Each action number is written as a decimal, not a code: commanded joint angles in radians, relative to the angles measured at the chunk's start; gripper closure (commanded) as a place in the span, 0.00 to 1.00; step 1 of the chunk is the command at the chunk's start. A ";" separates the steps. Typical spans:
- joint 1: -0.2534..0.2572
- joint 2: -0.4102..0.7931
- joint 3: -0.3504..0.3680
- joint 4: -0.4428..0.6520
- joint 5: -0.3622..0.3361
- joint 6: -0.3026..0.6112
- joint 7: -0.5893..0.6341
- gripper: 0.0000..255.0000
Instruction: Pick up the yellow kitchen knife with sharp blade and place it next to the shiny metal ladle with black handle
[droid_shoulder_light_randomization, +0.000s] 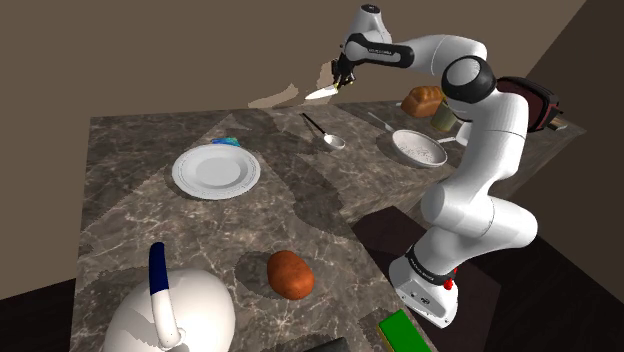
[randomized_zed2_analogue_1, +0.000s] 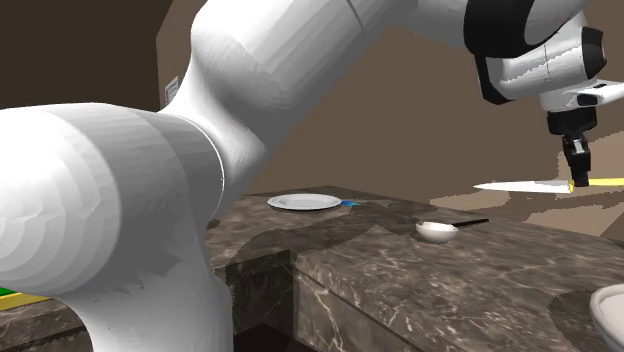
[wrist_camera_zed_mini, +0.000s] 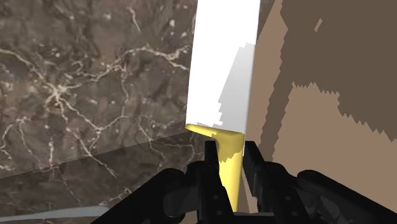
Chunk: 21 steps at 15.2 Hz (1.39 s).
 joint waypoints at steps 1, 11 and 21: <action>0.003 0.014 -0.008 -0.001 -0.008 0.014 0.002 1.00; -0.001 0.053 -0.040 -0.071 -0.050 0.111 0.044 1.00; 0.004 0.085 -0.065 -0.098 -0.081 0.167 0.070 1.00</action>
